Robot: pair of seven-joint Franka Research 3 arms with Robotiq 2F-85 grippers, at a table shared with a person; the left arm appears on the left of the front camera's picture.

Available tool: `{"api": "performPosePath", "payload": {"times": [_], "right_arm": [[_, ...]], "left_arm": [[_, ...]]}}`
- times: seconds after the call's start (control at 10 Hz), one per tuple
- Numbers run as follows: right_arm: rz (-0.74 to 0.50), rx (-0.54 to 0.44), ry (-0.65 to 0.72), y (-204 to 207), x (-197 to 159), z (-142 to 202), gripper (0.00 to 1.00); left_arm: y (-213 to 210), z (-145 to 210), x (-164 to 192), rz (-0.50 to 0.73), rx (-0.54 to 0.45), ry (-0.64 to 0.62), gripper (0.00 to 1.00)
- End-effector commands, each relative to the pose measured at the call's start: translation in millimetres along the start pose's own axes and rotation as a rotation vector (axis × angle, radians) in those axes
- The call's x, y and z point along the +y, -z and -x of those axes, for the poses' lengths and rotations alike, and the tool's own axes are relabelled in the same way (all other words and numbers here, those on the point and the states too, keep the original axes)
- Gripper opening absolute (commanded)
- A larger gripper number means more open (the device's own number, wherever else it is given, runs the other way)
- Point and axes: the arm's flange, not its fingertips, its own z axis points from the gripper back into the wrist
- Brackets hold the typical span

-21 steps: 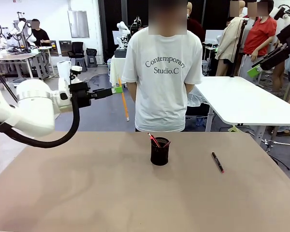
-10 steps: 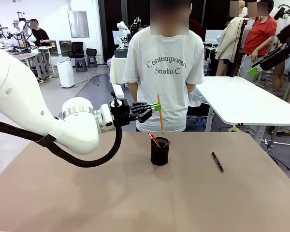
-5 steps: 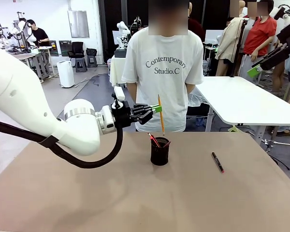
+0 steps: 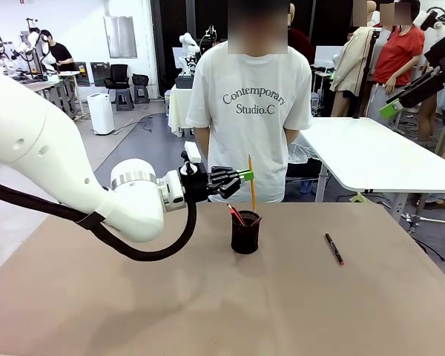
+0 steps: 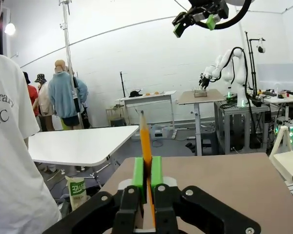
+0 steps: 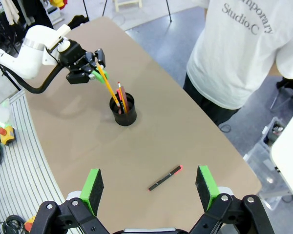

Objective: Place the pens into the pen holder.
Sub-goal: Pick up a writing instrument from the table and place it into the Pen holder.

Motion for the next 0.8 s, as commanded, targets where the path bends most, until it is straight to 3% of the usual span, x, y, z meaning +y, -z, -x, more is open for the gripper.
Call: {"api": "performPosePath", "payload": {"times": [0.0,0.7], "right_arm": [[-0.005,-0.016,-0.003,-1,0,-1,1.0],[-0.005,-0.016,-0.003,-1,0,-1,1.0]], "left_arm": [[1,9,4,-0.039,0.024,0.076,0.0],[2,53,-7,-0.026,0.119,0.014,0.0]]}}
